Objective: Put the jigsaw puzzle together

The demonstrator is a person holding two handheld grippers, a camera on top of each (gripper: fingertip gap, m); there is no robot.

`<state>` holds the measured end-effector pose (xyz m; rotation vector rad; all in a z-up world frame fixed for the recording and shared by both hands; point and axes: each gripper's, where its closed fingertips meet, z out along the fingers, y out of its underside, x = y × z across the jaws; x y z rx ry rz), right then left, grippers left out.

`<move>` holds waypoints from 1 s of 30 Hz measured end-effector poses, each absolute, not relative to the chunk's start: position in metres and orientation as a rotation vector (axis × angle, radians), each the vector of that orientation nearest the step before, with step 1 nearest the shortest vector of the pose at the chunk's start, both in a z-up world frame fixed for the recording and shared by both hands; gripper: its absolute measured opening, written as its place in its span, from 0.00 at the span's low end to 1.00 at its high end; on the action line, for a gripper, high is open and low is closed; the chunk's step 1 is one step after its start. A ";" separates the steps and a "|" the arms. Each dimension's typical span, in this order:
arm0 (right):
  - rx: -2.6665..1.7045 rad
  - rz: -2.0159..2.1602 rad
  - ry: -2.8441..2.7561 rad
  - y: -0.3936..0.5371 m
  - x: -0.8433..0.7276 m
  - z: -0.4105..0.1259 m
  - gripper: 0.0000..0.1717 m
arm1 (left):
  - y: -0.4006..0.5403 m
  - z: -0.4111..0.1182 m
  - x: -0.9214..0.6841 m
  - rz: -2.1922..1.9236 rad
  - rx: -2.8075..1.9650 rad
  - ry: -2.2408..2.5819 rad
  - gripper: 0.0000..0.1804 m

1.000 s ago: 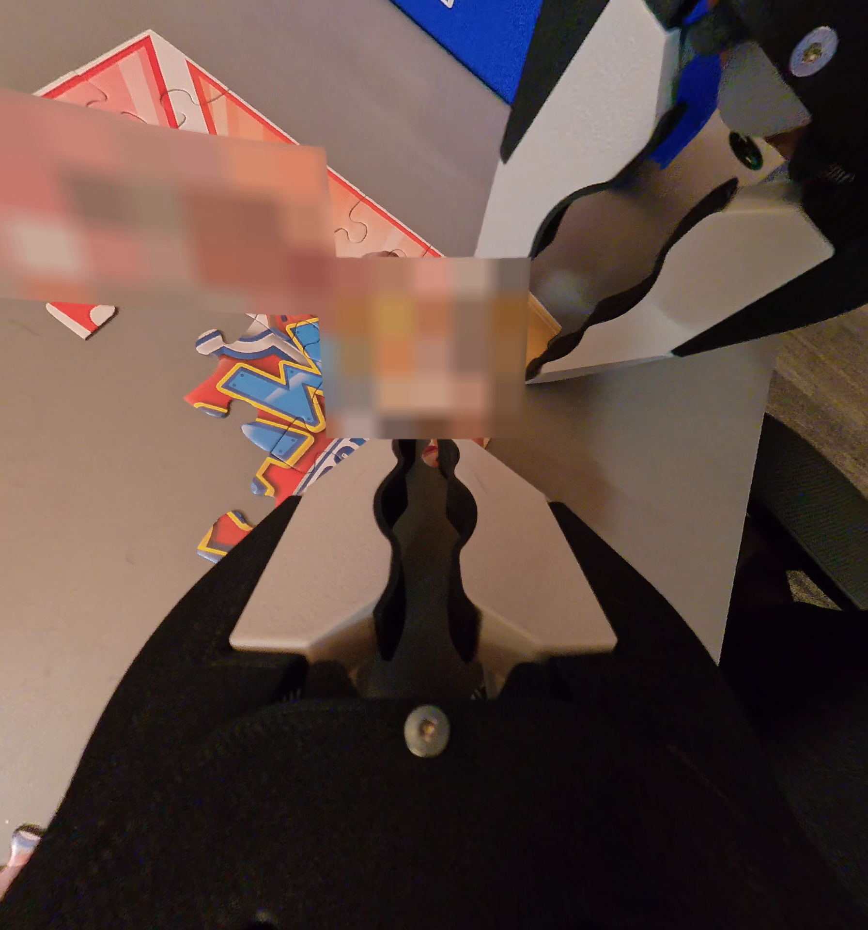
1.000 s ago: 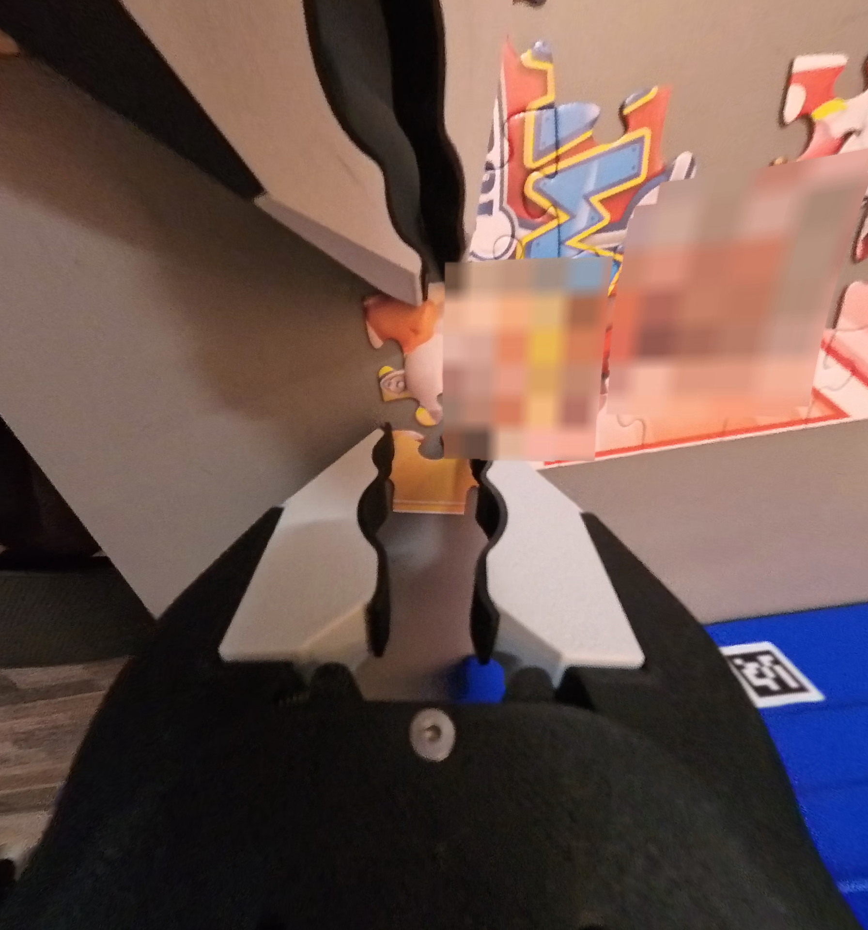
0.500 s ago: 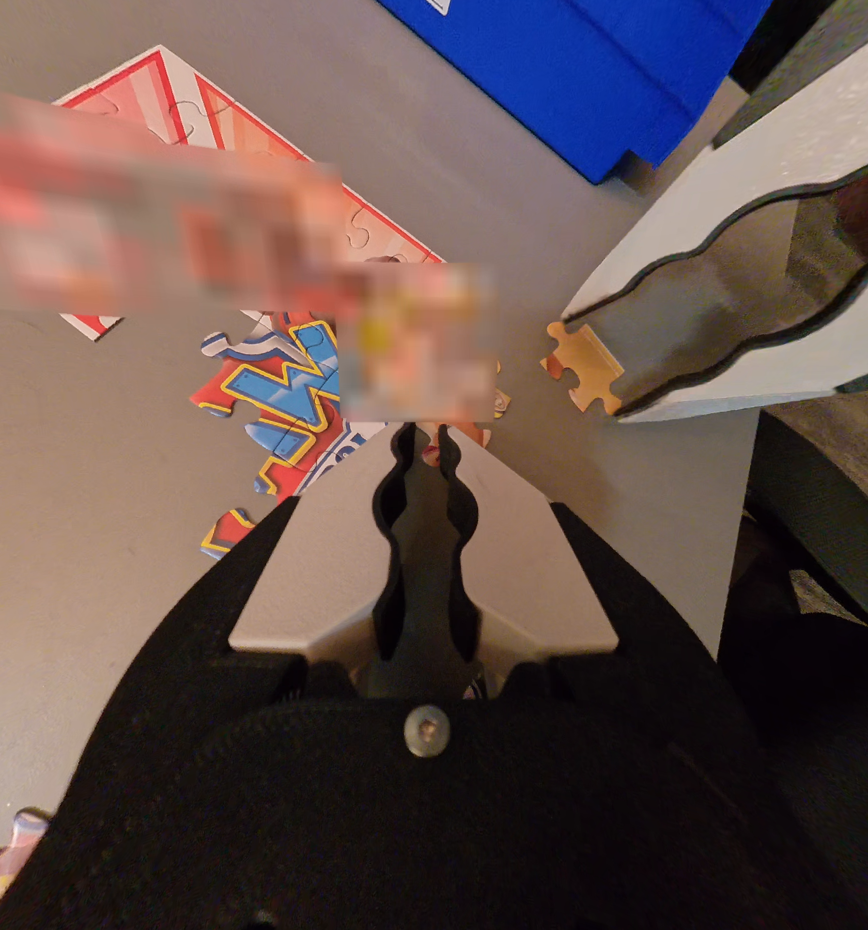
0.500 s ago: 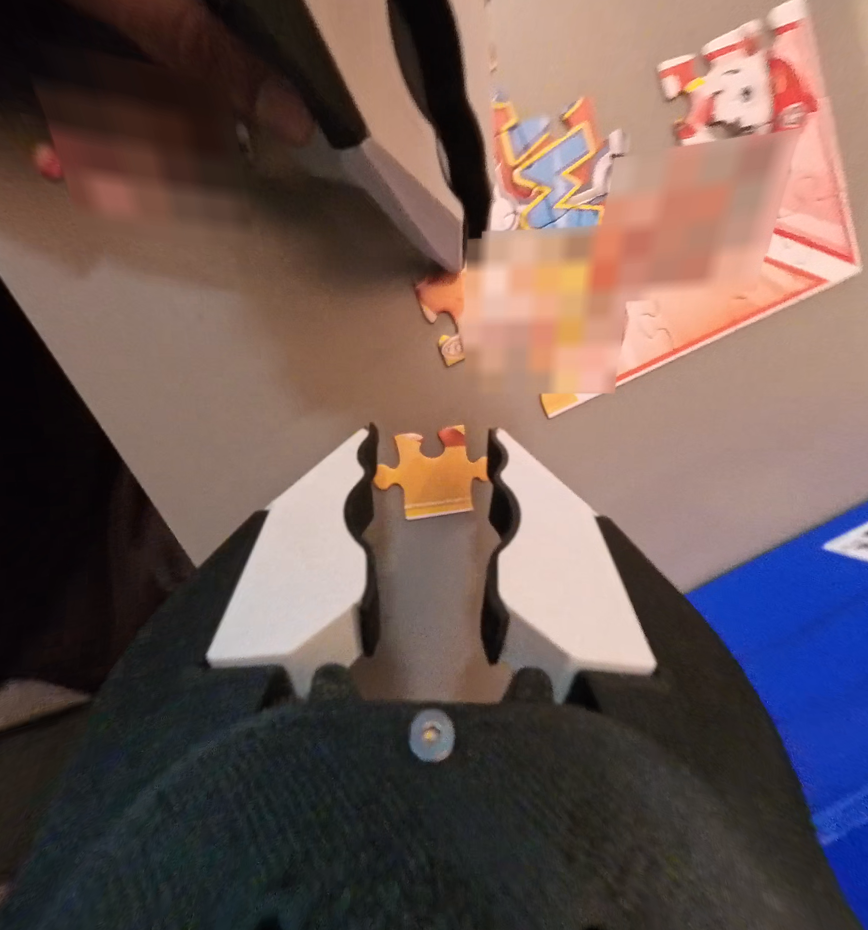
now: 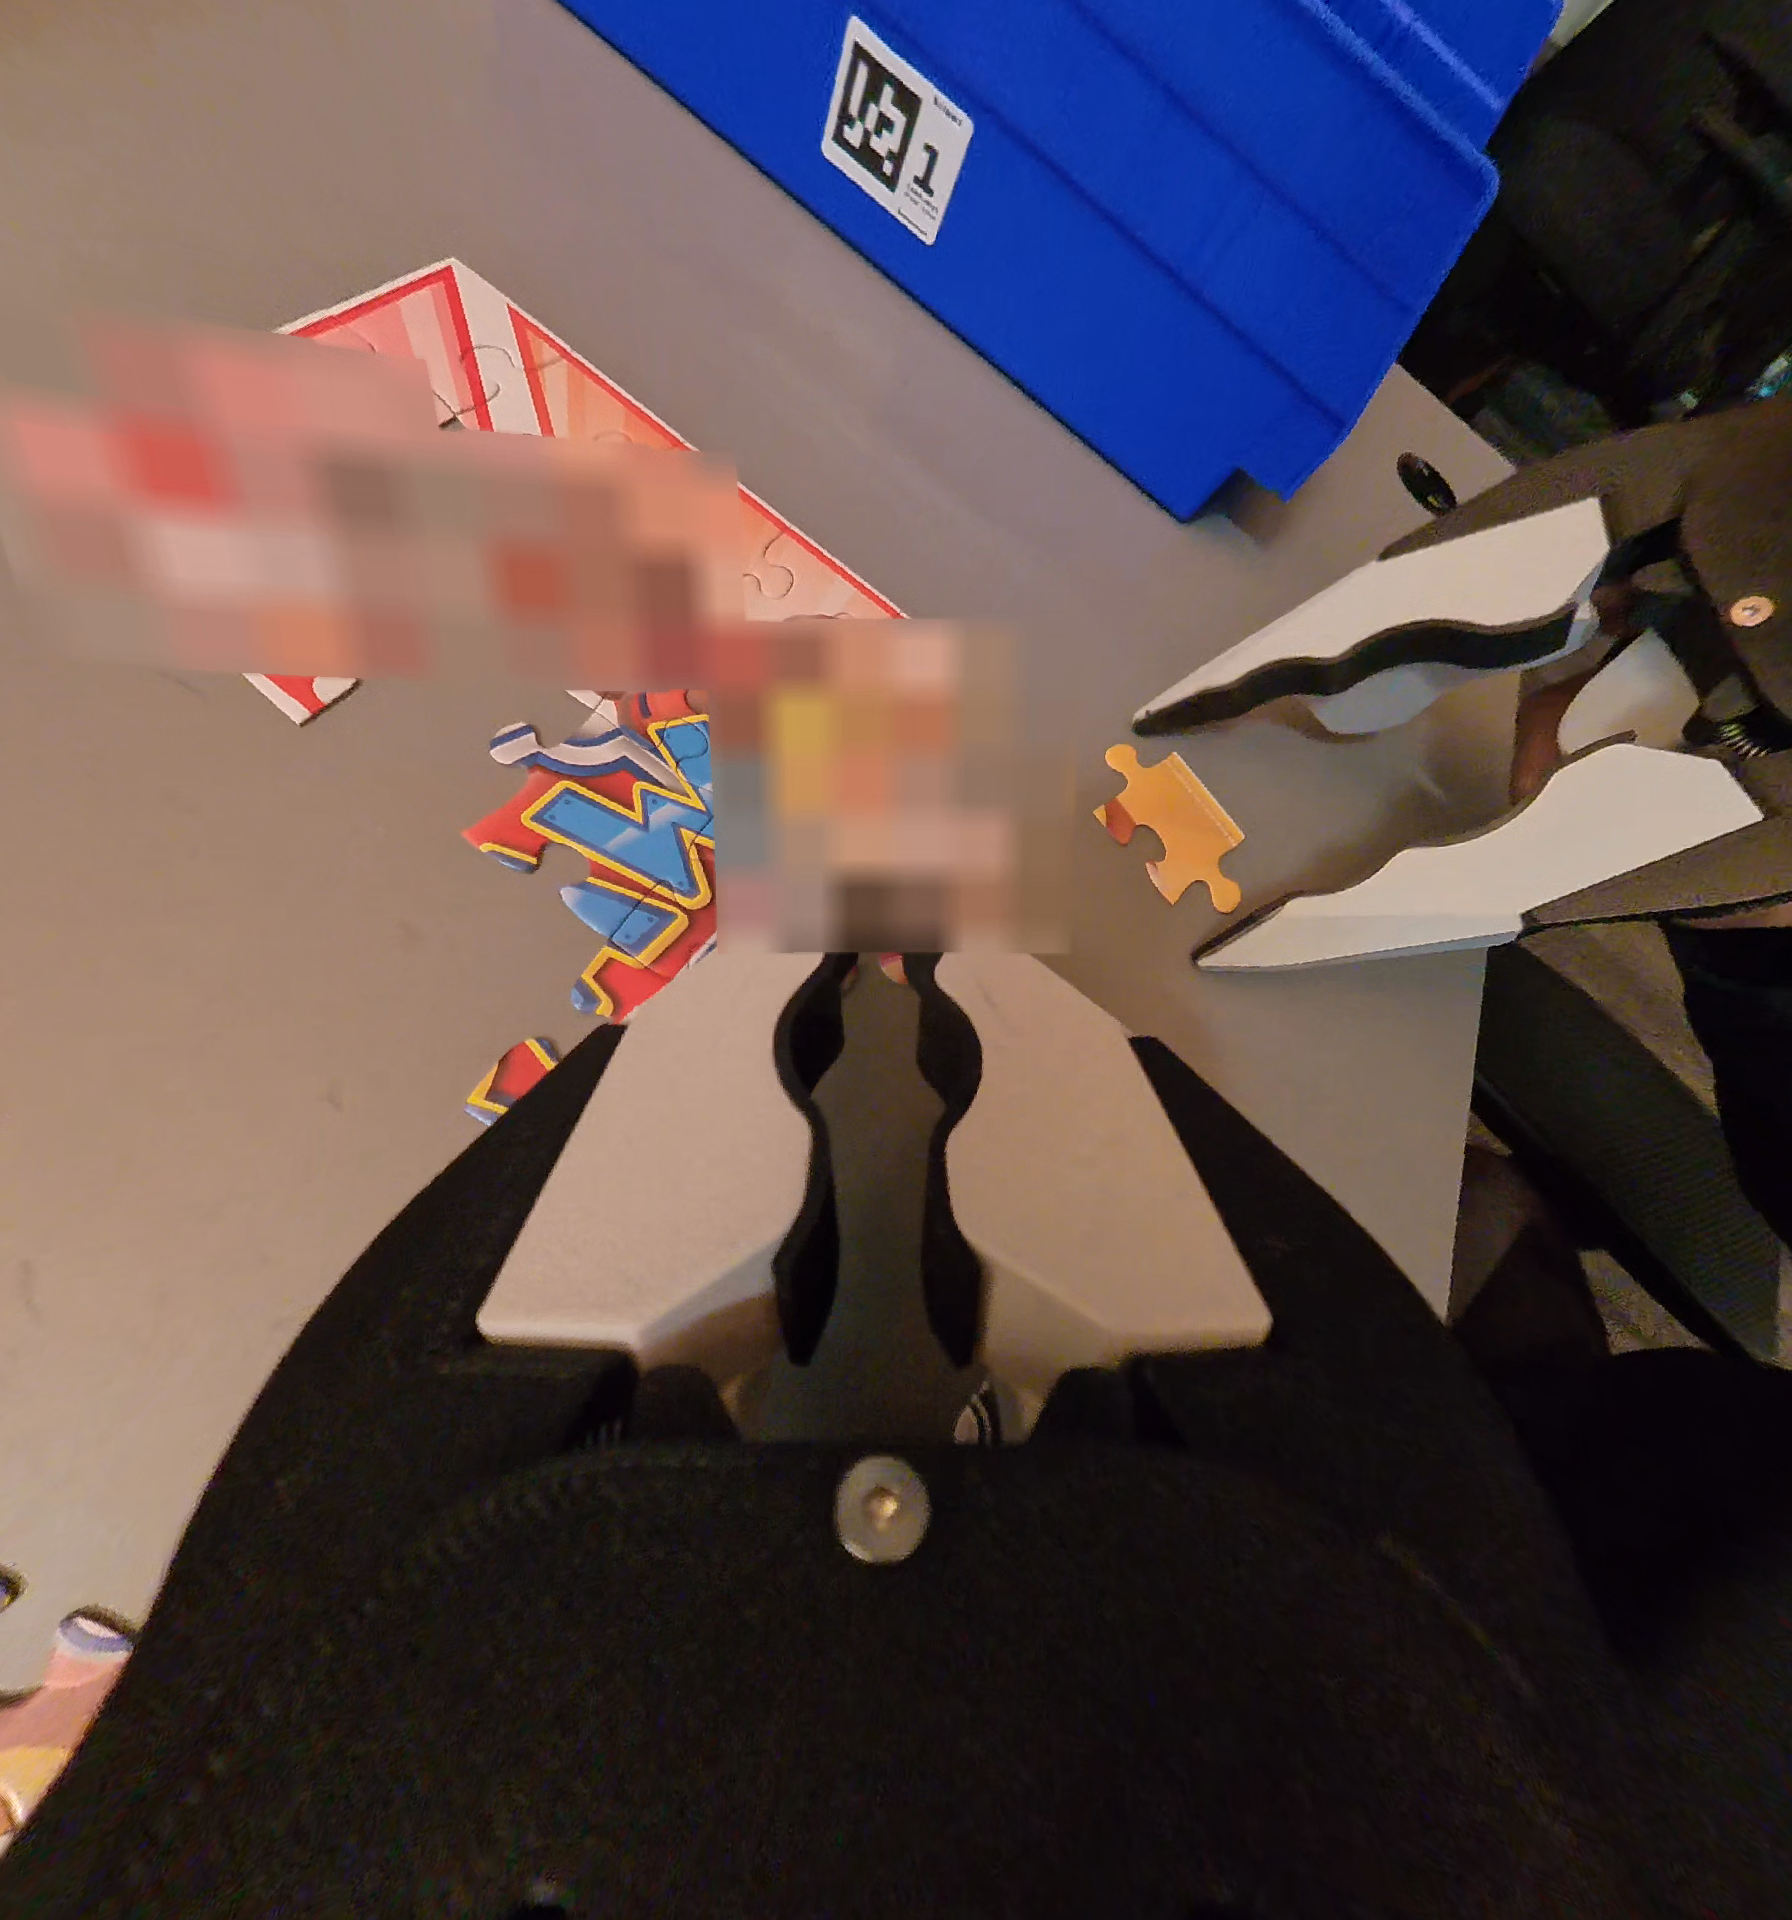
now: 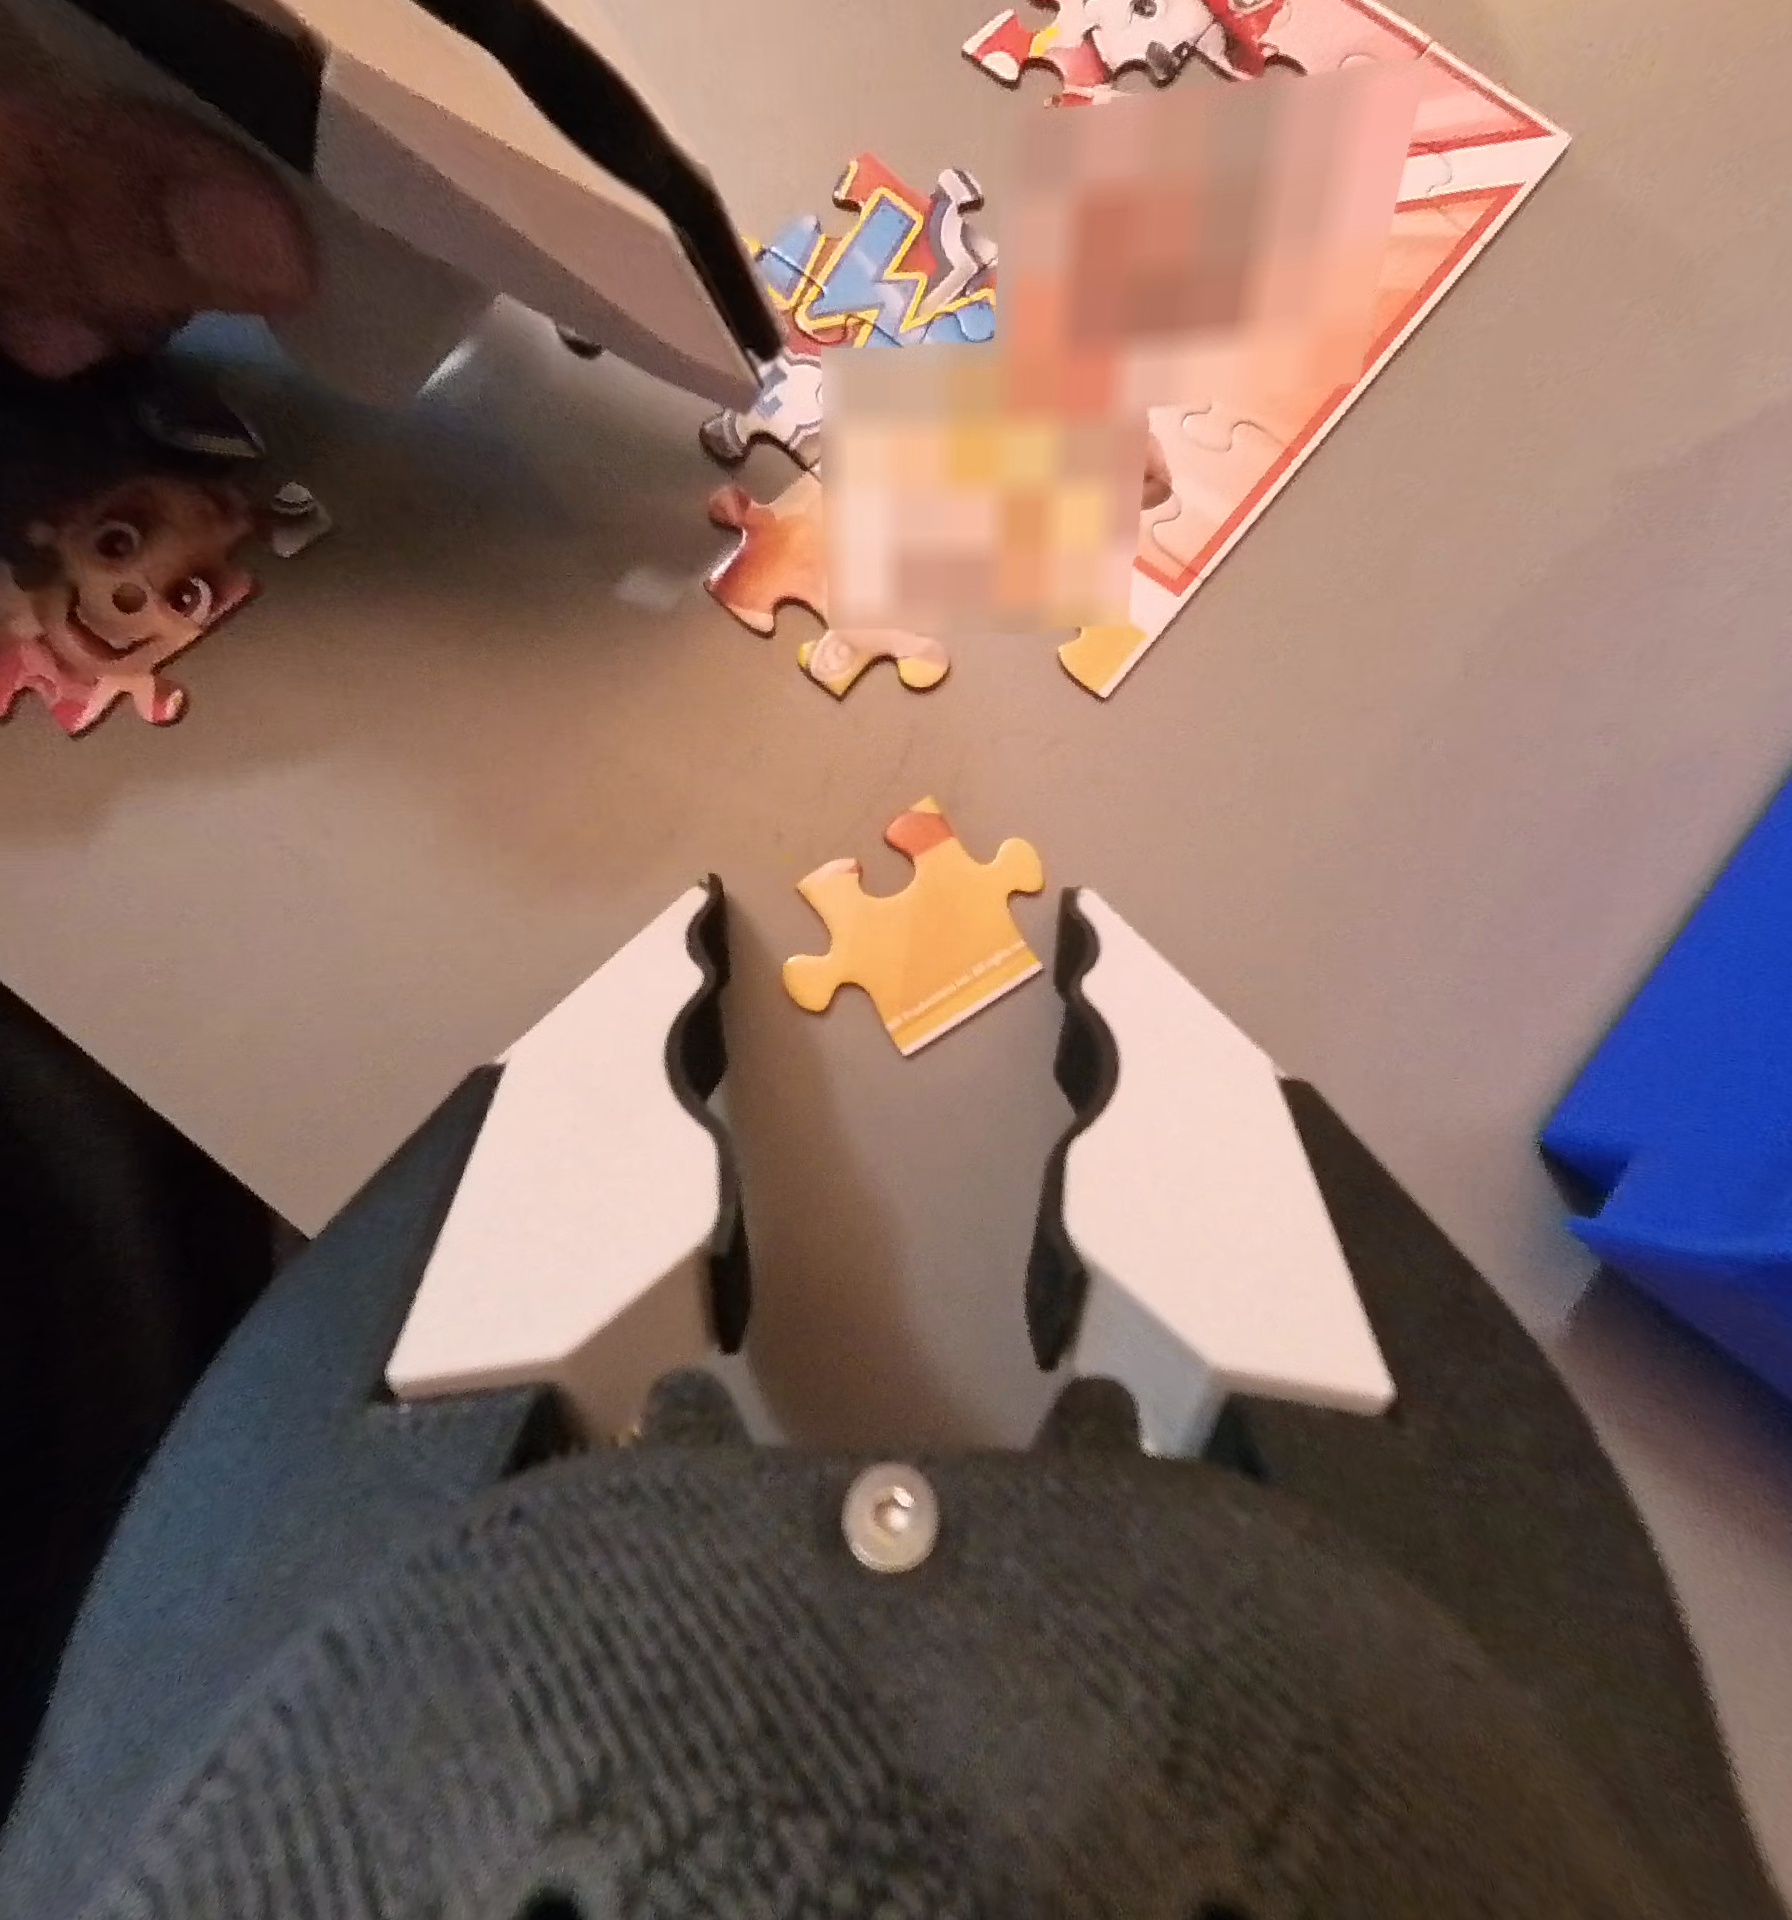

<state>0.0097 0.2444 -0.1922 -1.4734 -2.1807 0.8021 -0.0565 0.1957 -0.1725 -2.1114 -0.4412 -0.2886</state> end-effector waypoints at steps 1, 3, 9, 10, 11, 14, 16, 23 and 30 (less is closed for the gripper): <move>-1.466 0.809 -2.184 0.243 0.010 -0.192 0.35 | 0.196 -0.172 -0.056 -0.298 -2.107 -0.443 0.02; -1.437 0.827 -2.204 0.237 0.011 -0.191 0.25 | 0.196 -0.171 -0.056 -0.306 -2.100 -0.445 0.02; -1.347 0.888 -2.258 0.209 0.008 -0.191 0.21 | 0.196 -0.172 -0.057 -0.319 -2.099 -0.453 0.02; -1.330 0.891 -2.266 0.205 0.006 -0.191 0.20 | 0.196 -0.172 -0.057 -0.321 -2.101 -0.453 0.02; -1.311 0.895 -2.274 0.201 0.005 -0.191 0.19 | 0.196 -0.173 -0.056 -0.324 -2.105 -0.452 0.02; -1.285 0.909 -2.284 0.193 -0.001 -0.191 0.16 | 0.196 -0.175 -0.055 -0.332 -2.122 -0.448 0.02; -1.287 0.903 -2.289 0.193 -0.002 -0.191 0.18 | 0.197 -0.177 -0.054 -0.335 -2.137 -0.443 0.02; -1.306 0.864 -2.295 0.201 0.003 -0.188 0.23 | 0.198 -0.179 -0.051 -0.317 -2.159 -0.422 0.02; -1.303 0.881 -2.335 0.188 -0.003 -0.191 0.18 | 0.198 -0.179 -0.050 -0.298 -2.173 -0.405 0.02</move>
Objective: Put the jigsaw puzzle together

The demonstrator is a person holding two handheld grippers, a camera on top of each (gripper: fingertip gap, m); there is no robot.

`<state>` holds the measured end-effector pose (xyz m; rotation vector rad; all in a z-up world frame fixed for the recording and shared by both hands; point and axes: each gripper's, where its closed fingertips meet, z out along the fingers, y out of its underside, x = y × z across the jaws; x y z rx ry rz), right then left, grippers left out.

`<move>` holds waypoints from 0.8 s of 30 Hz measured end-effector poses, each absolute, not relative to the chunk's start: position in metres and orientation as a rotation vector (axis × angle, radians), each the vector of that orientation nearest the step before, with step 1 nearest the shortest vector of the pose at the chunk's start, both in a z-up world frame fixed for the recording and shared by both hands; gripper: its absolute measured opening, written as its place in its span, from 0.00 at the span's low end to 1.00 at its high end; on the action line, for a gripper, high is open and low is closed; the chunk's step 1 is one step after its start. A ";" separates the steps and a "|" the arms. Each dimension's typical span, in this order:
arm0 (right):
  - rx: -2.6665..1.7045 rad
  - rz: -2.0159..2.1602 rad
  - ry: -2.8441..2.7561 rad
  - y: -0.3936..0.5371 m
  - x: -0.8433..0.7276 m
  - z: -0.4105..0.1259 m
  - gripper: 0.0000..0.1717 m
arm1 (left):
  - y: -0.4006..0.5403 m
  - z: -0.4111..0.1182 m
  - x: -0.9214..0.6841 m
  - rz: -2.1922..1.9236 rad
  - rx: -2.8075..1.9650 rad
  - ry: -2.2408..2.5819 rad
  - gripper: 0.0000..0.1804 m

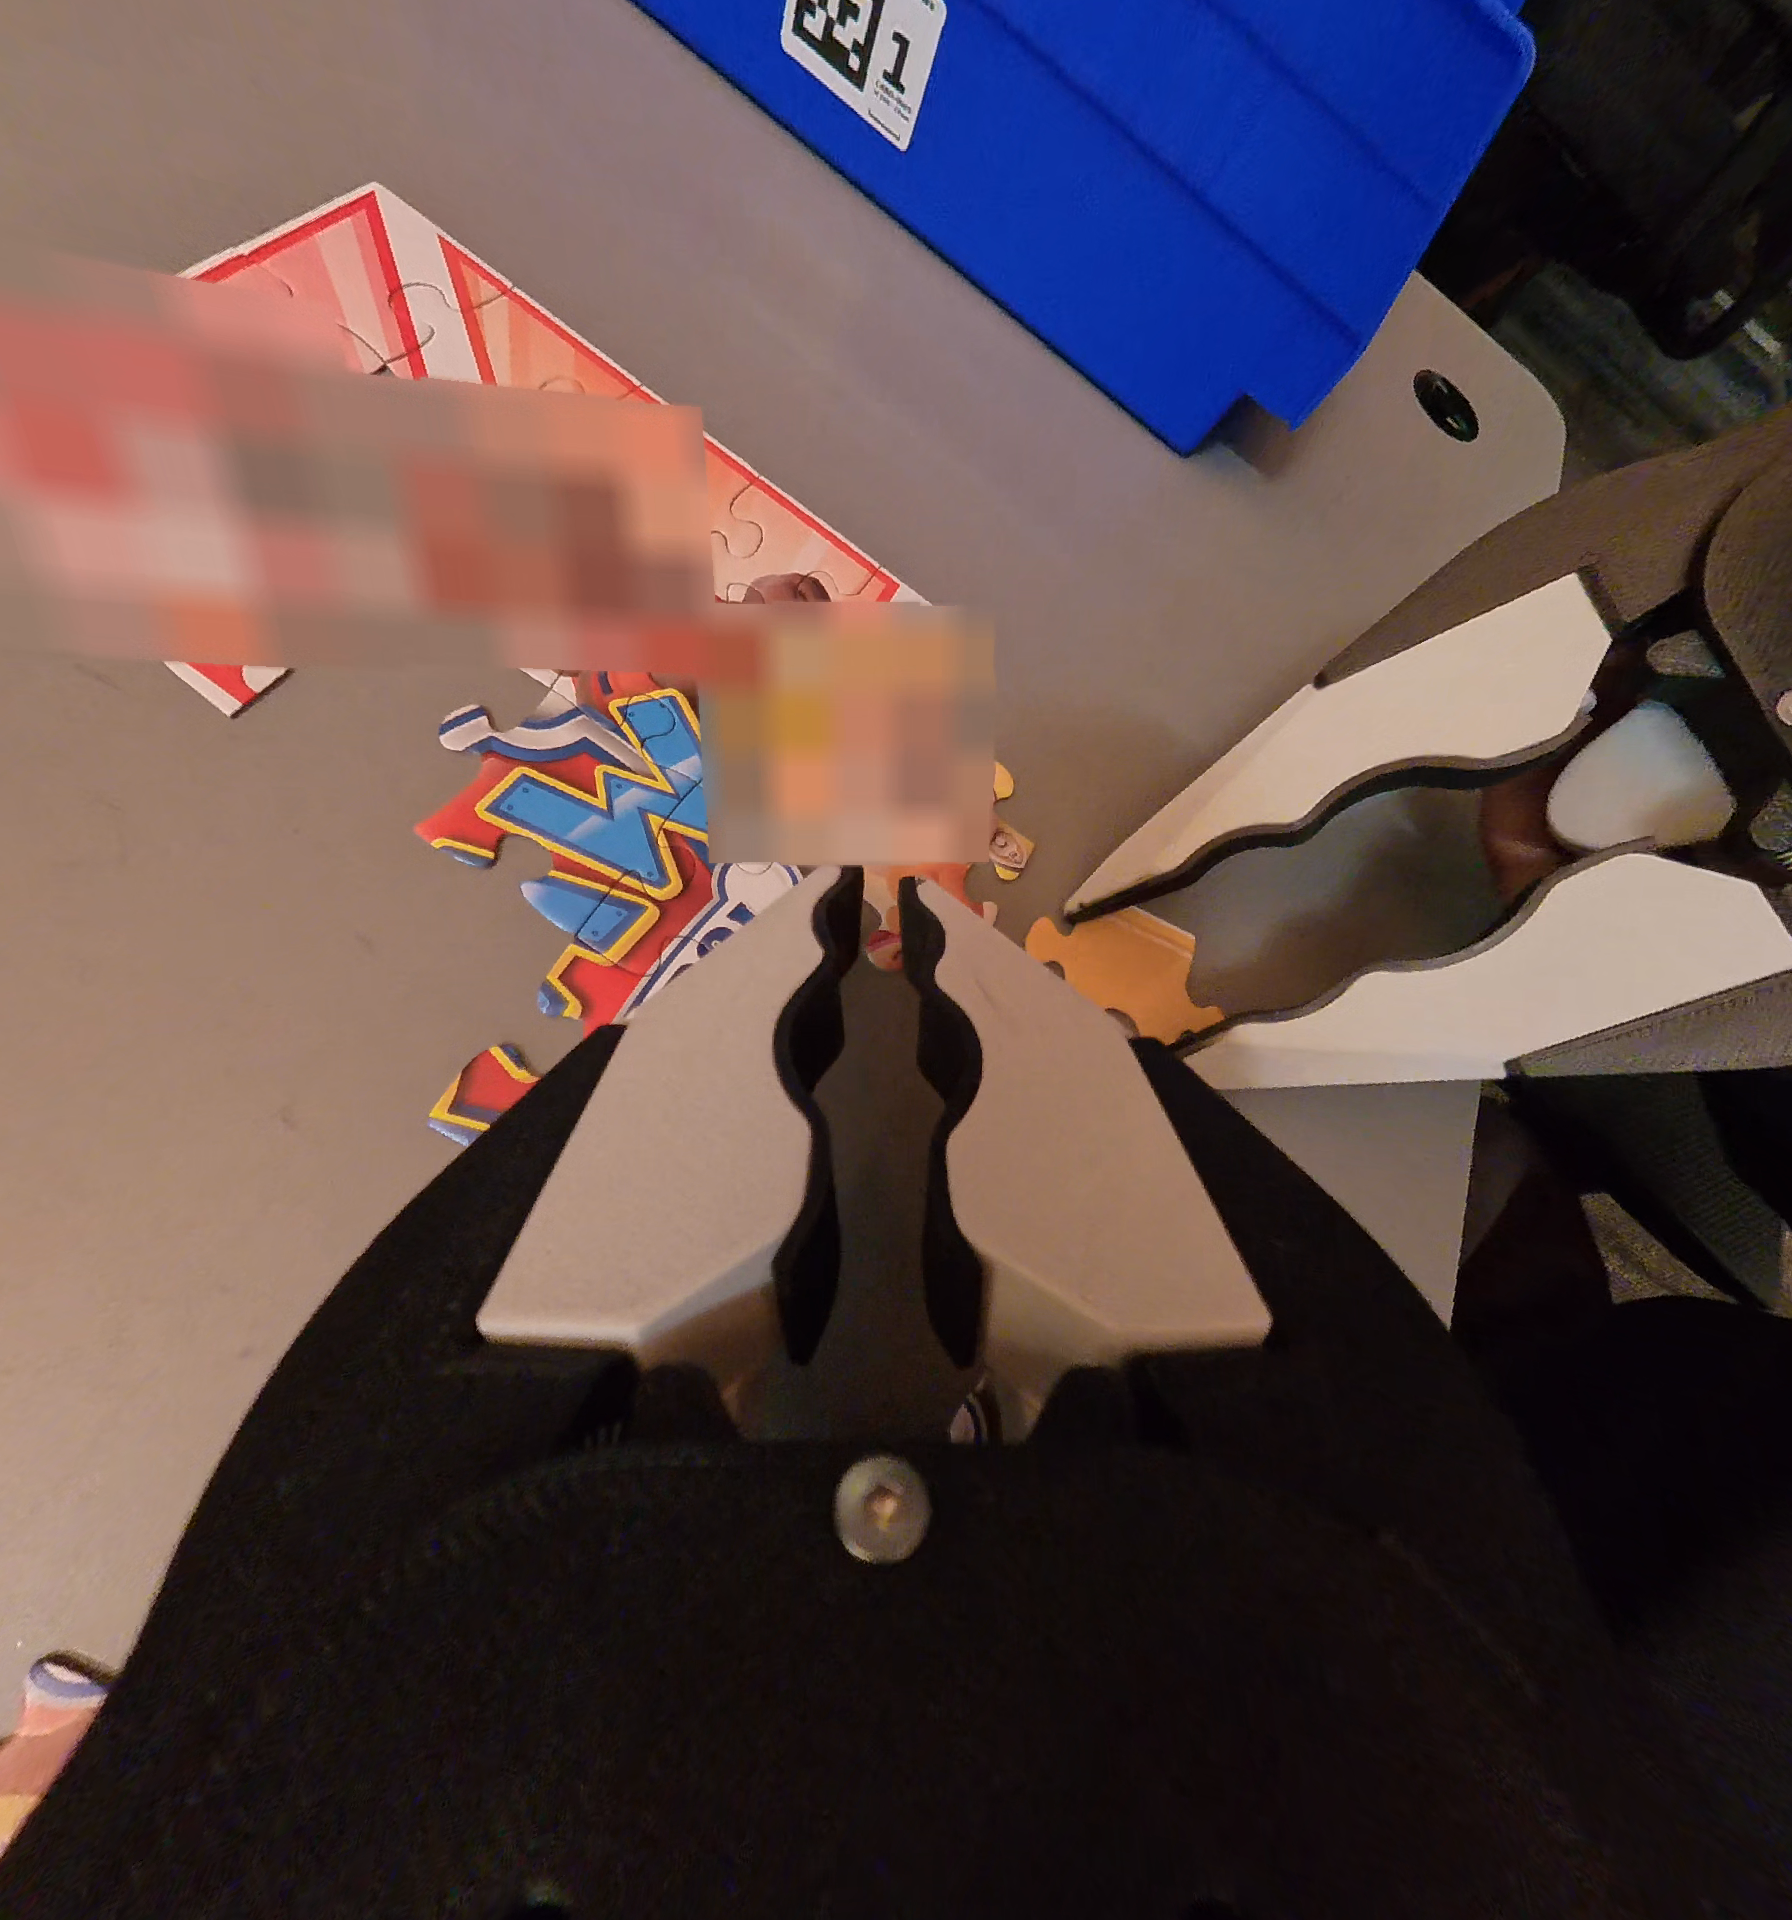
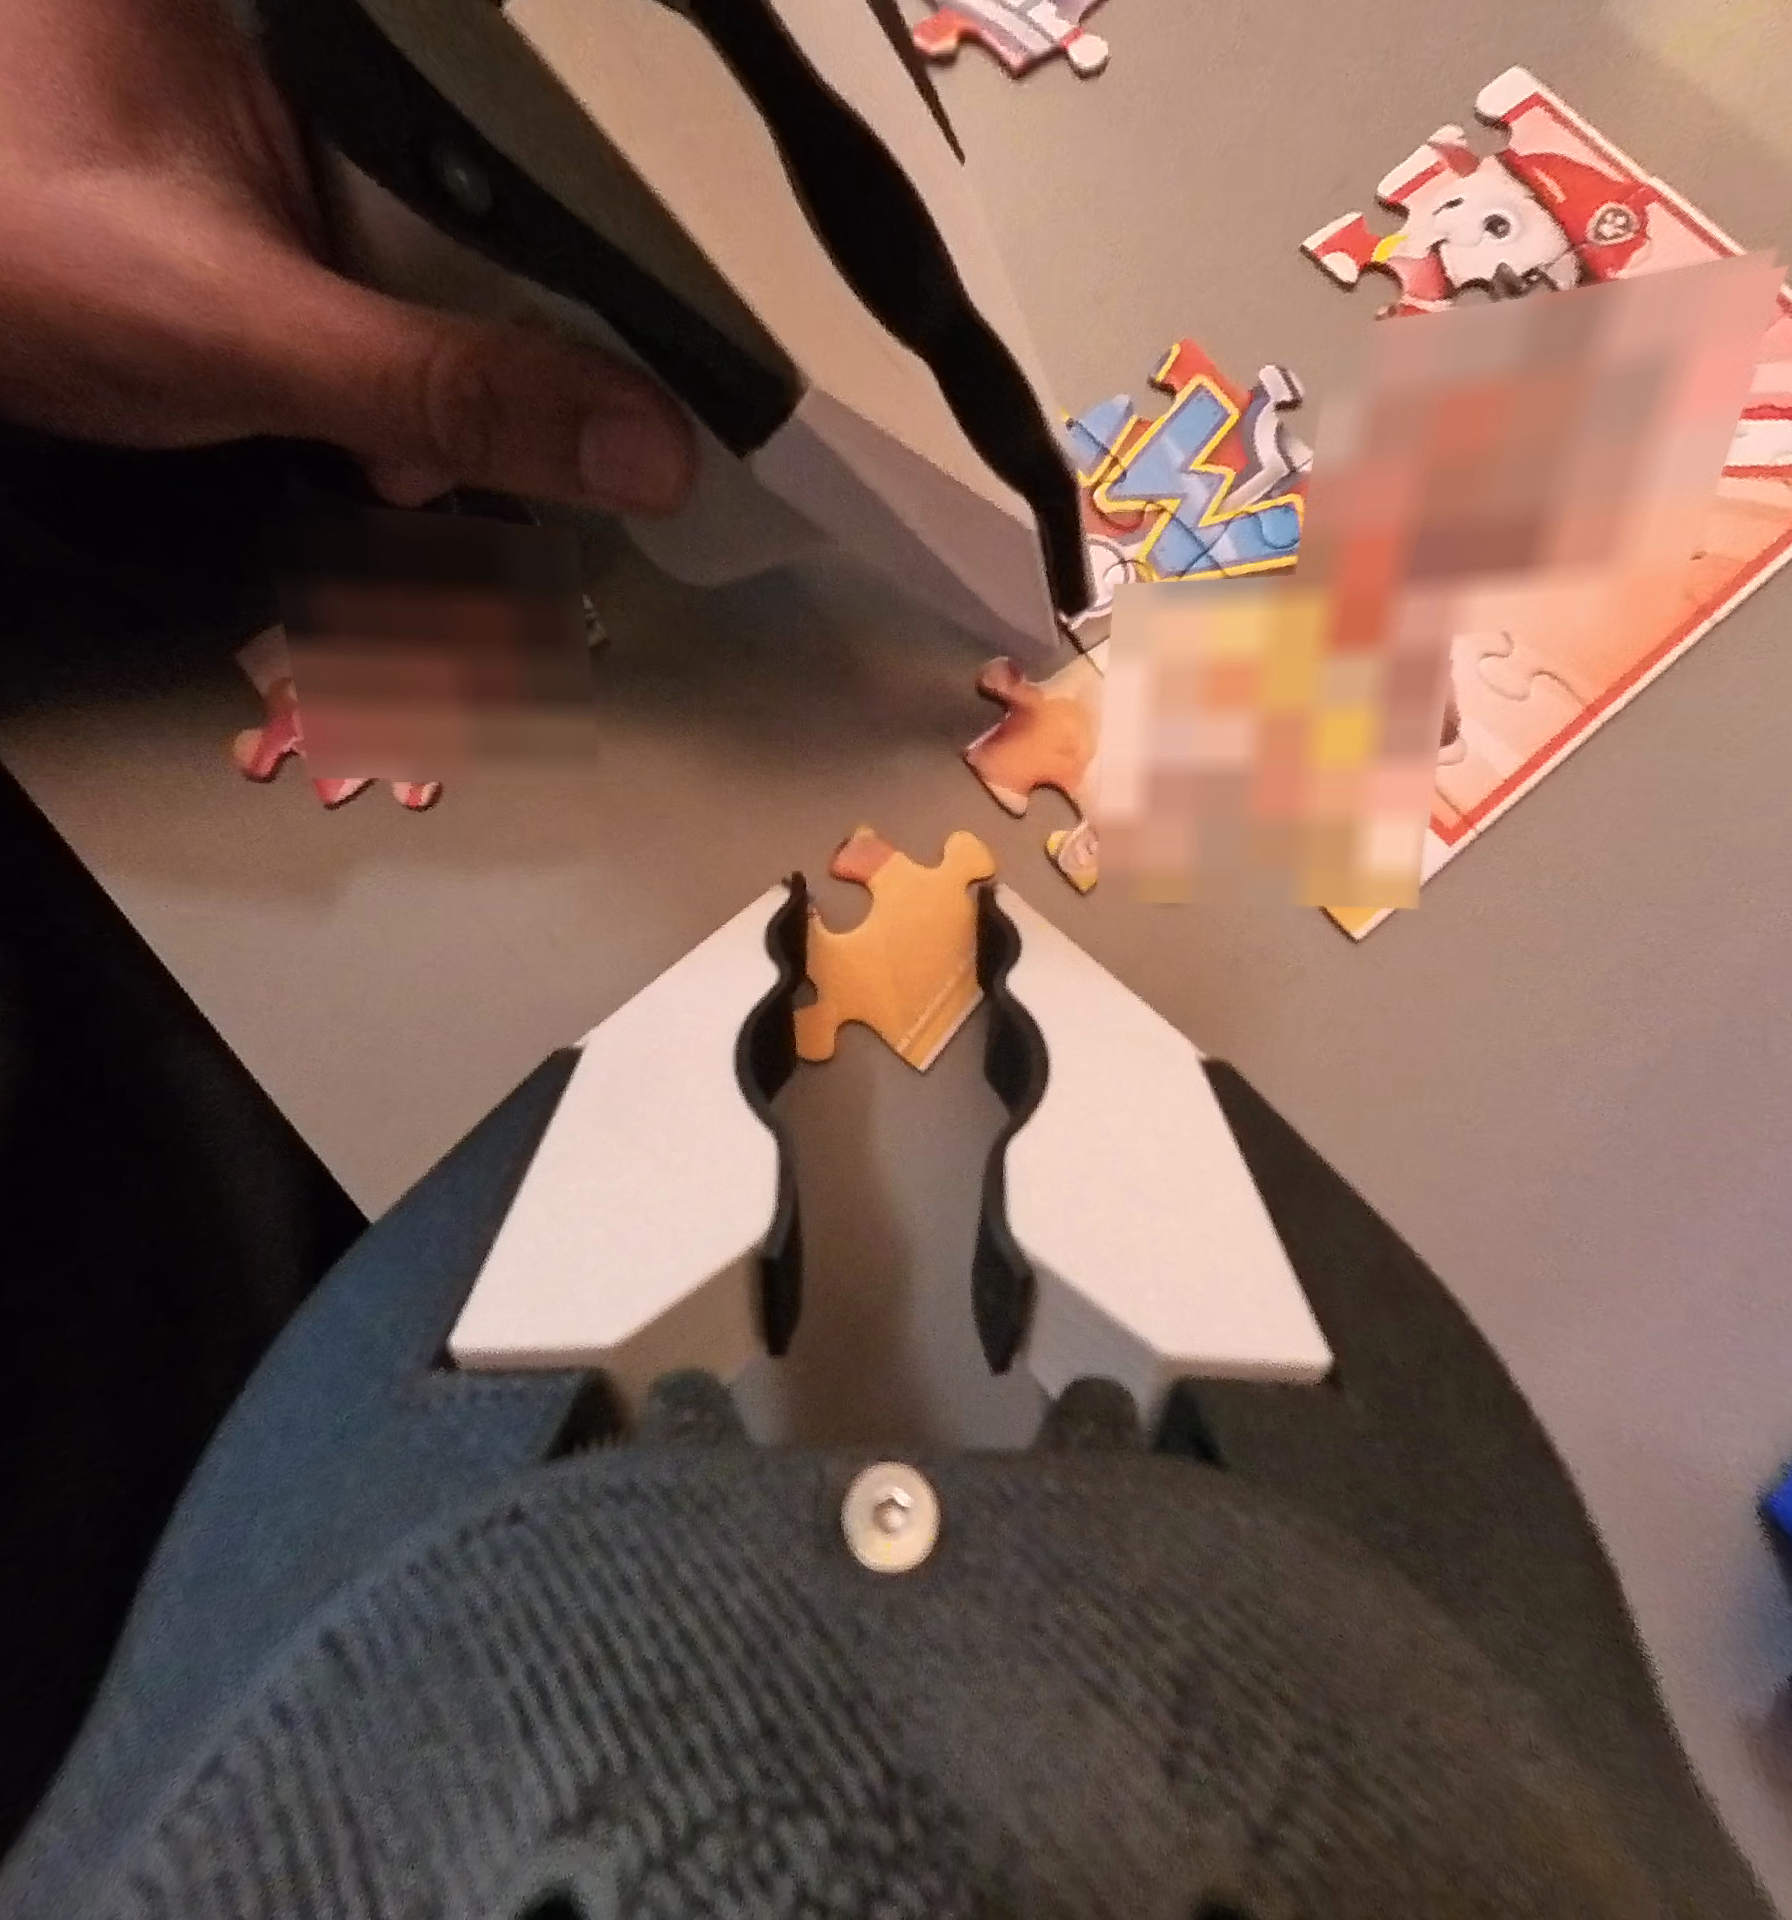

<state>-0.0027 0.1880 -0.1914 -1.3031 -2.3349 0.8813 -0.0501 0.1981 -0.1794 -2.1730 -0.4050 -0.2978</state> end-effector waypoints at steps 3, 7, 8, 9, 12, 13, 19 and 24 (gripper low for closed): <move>-1.300 0.850 -2.360 0.187 -0.003 -0.192 0.17 | 0.198 -0.178 -0.050 -0.299 -2.167 -0.406 0.02; -1.309 0.858 -2.358 0.186 -0.003 -0.191 0.17 | 0.198 -0.179 -0.049 -0.303 -2.169 -0.404 0.02; -1.319 0.865 -2.358 0.186 -0.003 -0.191 0.17 | 0.198 -0.179 -0.049 -0.301 -2.169 -0.404 0.02; -1.327 0.872 -2.363 0.185 -0.002 -0.191 0.14 | 0.198 -0.179 -0.049 -0.300 -2.168 -0.403 0.02; -1.333 0.878 -2.371 0.182 -0.002 -0.191 0.10 | 0.198 -0.179 -0.049 -0.297 -2.175 -0.400 0.03; -1.334 0.875 -2.377 0.182 -0.002 -0.191 0.11 | 0.198 -0.180 -0.048 -0.294 -2.179 -0.397 0.03; -1.301 0.821 -2.377 0.182 -0.005 -0.192 0.13 | 0.198 -0.181 -0.048 -0.282 -2.189 -0.392 0.03; -1.284 0.820 -2.372 0.179 -0.005 -0.192 0.09 | 0.198 -0.181 -0.048 -0.282 -2.188 -0.393 0.03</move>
